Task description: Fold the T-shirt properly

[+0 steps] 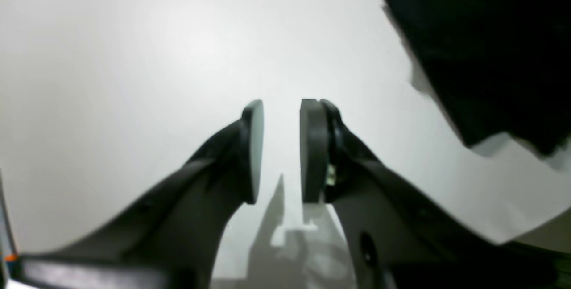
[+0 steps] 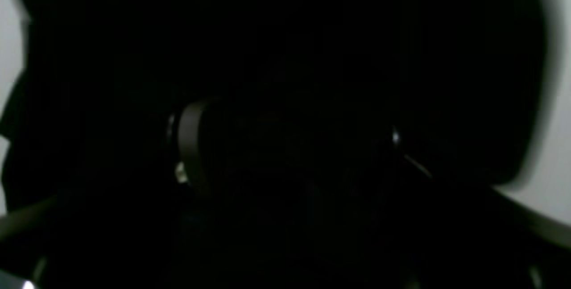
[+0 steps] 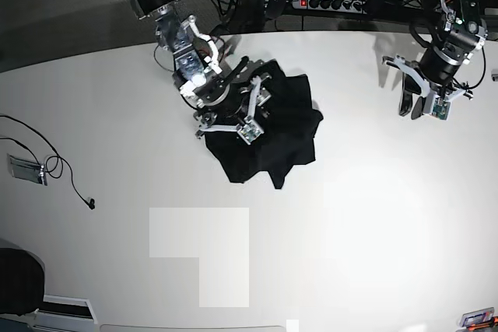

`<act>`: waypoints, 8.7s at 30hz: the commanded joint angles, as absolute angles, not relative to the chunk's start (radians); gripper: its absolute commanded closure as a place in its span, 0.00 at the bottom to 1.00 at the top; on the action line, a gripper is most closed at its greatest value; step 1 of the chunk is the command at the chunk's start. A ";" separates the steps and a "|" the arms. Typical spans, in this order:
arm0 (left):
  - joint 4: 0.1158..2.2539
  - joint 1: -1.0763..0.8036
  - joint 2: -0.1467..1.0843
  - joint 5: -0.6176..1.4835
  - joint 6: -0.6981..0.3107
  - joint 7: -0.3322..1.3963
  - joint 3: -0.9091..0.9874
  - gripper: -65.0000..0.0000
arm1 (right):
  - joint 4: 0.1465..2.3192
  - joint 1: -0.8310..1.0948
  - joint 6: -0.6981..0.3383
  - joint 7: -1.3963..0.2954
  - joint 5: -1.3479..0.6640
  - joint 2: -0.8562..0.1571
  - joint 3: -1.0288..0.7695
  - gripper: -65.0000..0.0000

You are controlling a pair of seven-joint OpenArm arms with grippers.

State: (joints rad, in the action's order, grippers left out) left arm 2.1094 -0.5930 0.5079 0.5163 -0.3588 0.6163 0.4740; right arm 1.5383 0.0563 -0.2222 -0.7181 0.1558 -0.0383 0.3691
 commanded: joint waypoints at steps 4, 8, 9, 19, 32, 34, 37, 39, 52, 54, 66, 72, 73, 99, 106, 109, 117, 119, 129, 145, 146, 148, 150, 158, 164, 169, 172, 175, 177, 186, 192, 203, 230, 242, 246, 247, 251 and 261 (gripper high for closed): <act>2.127 -0.596 0.521 0.521 -0.358 0.595 0.484 0.78 | 1.460 -0.016 -0.252 -0.745 0.148 0.042 0.417 0.36; 2.127 -0.596 0.521 0.521 -0.358 0.595 0.478 0.78 | 1.379 -0.139 -0.252 -0.745 0.148 0.104 0.420 0.36; 2.127 -0.596 0.521 0.519 -0.358 0.595 0.478 0.78 | 1.342 -0.165 -0.252 -0.745 0.148 0.120 0.418 0.36; 2.126 -0.550 0.521 0.513 -0.354 0.599 0.395 0.78 | 1.366 -0.271 -0.186 -0.768 0.147 0.133 0.259 0.36; 2.052 -0.237 0.449 0.332 -0.266 0.766 0.024 0.78 | 1.564 -0.277 -0.205 -0.905 0.142 0.133 0.255 0.36; 2.048 -0.226 0.432 0.331 -0.266 0.777 0.019 0.78 | 1.435 -0.321 -0.236 -0.921 0.142 0.136 0.223 0.36; 2.048 -0.226 0.430 0.331 -0.266 0.779 0.016 0.78 | 1.233 -0.484 -0.237 -0.954 0.131 0.137 0.136 0.36; 2.048 -0.226 0.430 0.331 -0.266 0.779 0.018 0.78 | 1.164 -0.536 -0.237 -0.951 0.067 0.137 0.113 0.36; 2.048 -0.259 0.429 0.331 -0.265 0.773 0.019 0.78 | 1.389 -0.579 -0.237 -1.098 -0.019 0.151 0.145 0.36; 2.048 -0.257 0.429 0.331 -0.265 0.773 0.019 0.78 | 1.448 -0.568 -0.236 -1.129 -0.022 0.154 0.223 0.36; 2.048 -0.262 0.430 0.332 -0.265 0.773 0.024 0.78 | 1.557 -0.515 -0.236 -1.141 -0.021 0.153 0.263 0.36; 2.051 -0.260 0.430 0.332 -0.265 0.773 0.022 0.78 | 1.584 -0.513 -0.236 -1.159 -0.019 0.067 0.182 0.36; 2.051 -0.260 0.430 0.332 -0.265 0.773 0.024 0.78 | 1.572 -0.513 -0.236 -1.150 -0.019 0.047 0.170 0.36; 2.052 -0.262 0.437 0.334 -0.265 0.773 0.027 0.78 | 1.308 -0.453 -0.236 -1.017 -0.018 0.133 0.231 0.36; 2.052 -0.257 0.437 0.334 -0.265 0.773 0.027 0.78 | 1.182 -0.453 -0.225 -0.935 -0.018 0.148 0.320 0.36; 2.052 -0.257 0.438 0.334 -0.265 0.774 0.027 0.78 | 1.113 -0.452 -0.160 -0.877 -0.022 0.154 0.349 0.36; 2.052 -0.259 0.438 0.334 -0.265 0.779 0.027 0.78 | 1.076 -0.476 -0.128 -0.851 -0.209 0.157 0.469 0.36; 2.052 -0.259 0.438 0.334 -0.265 0.779 0.027 0.78 | 1.076 -0.501 -0.128 -0.851 -0.303 0.157 0.469 0.36; 2.052 -0.259 0.438 0.334 -0.265 0.779 0.027 0.78 | 1.184 -0.568 -0.094 -0.912 -0.364 0.157 0.467 0.36; 2.052 -0.257 0.438 0.334 -0.265 0.779 0.027 0.78 | 1.438 -0.501 -0.094 -1.015 -0.315 0.120 0.404 0.61; 2.052 -0.257 0.438 0.334 -0.265 0.779 0.027 0.78 | 1.461 -0.501 -0.094 -1.030 -0.315 0.120 0.401 0.67; 2.052 -0.257 0.438 0.334 -0.265 0.779 0.027 0.78 | 1.503 -0.501 -0.094 -1.055 -0.315 0.120 0.392 0.80; 2.052 -0.257 0.438 0.334 -0.265 0.779 0.027 0.78 | 1.518 -0.501 -0.094 -1.084 -0.315 0.120 0.390 0.92; 2.052 -0.259 0.438 0.334 -0.265 0.779 0.027 0.78 | 1.419 -0.467 -0.093 -1.038 -0.305 0.116 0.390 1.00; 2.052 -0.259 0.438 0.334 -0.265 0.779 0.027 0.78 | 1.342 -0.432 -0.093 -1.024 -0.022 0.117 0.397 1.00; 2.052 -0.260 0.438 0.334 -0.265 0.779 0.027 0.78 | 1.339 -0.291 -0.093 -1.021 0.222 0.117 0.397 1.00; 2.052 -0.259 0.438 0.334 -0.265 0.779 0.027 0.78 | 1.339 -0.272 -0.093 -1.021 0.251 0.153 0.412 1.00; 2.052 -0.257 0.438 0.334 -0.265 0.779 0.027 0.78 | 1.322 -0.271 -0.093 -1.021 0.248 0.154 0.453 1.00; 2.052 -0.257 0.438 0.334 -0.265 0.779 0.027 0.78 | 1.305 -0.271 -0.093 -1.023 0.248 0.154 0.481 1.00; 2.052 -0.262 0.438 0.334 -0.265 0.779 0.027 0.78 | 1.326 -0.312 -0.093 -1.024 0.211 0.157 0.582 1.00; 2.052 -0.260 0.438 0.334 -0.265 0.779 0.027 0.78 | 1.395 -0.351 -0.093 -0.941 -0.042 0.157 0.636 1.00; 2.075 -0.257 0.433 0.340 -0.265 0.779 0.084 0.78 | 1.422 -0.412 -0.093 -0.958 -0.127 0.157 0.469 1.00; 1.876 -0.242 0.430 0.334 -0.263 0.825 0.035 0.78 | 0.708 -0.769 -0.093 -0.828 -0.128 0.156 0.306 1.00; 1.679 -0.183 0.430 0.332 -0.259 0.759 -0.048 0.78 | 0.572 -0.769 -0.094 -0.736 -0.127 0.156 0.309 1.00; 1.616 -0.159 0.430 0.332 -0.259 0.711 -0.047 0.78 | 0.572 -0.768 -0.094 -0.736 -0.125 0.156 0.311 1.00; 1.604 -0.143 0.430 0.332 -0.259 0.710 -0.047 0.78 | 0.572 -0.768 -0.094 -0.736 -0.125 0.156 0.311 1.00; 1.583 -0.110 0.430 0.331 -0.259 0.710 -0.045 0.78 | 0.664 -0.762 -0.094 -0.746 -0.124 0.150 0.311 1.00; 1.506 0.002 0.386 0.325 -0.257 0.713 -0.051 0.78 | 0.986 -0.582 -0.094 -0.889 -0.124 0.044 0.311 1.00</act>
